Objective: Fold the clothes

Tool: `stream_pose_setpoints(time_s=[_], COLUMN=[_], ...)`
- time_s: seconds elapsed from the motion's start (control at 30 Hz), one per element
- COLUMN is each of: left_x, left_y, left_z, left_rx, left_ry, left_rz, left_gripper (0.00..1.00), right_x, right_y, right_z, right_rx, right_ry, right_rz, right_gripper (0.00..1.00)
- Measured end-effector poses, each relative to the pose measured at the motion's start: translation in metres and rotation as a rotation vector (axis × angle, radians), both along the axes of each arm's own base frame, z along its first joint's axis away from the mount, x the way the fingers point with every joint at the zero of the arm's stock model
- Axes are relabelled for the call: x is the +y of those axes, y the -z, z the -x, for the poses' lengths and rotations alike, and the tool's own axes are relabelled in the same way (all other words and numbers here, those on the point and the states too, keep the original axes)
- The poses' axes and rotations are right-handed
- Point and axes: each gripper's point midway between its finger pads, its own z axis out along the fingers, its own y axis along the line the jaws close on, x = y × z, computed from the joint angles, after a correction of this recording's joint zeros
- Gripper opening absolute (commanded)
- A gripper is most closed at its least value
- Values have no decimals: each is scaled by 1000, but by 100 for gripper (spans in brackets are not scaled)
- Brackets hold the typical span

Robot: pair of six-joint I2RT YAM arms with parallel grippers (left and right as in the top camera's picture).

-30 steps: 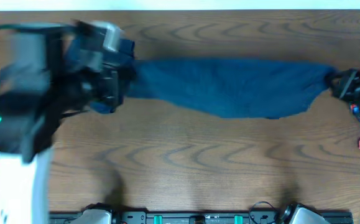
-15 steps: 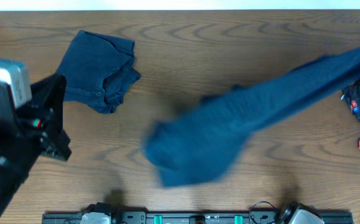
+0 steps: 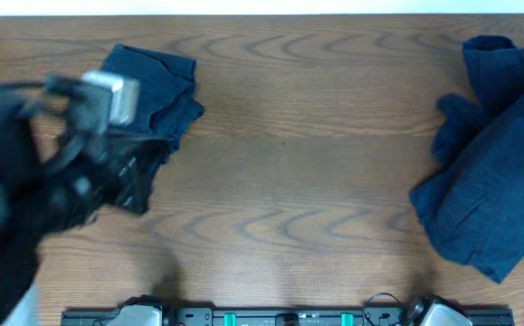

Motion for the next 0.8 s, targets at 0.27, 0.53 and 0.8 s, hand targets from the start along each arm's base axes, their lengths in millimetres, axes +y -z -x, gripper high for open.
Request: stream_pose_setpoints(time_s=[0.27,0.53,0.8], left_x=[-41,-48,-80], left_y=[54,30,35], left_z=[-31,-17,2], left_rx=[160,43,74], left_ry=[176,232,371], left_rz=[44,68,66], left_gripper=[11,24,32], right_x=[-1,16,64], right_y=[-10,-115,-172], right_z=[-5,-26,-24], right_rx=[-42,-459,-661], right_ry=[9,-95,-272], right_rz=[-22,-59,-165], right_gripper=[1,1,1])
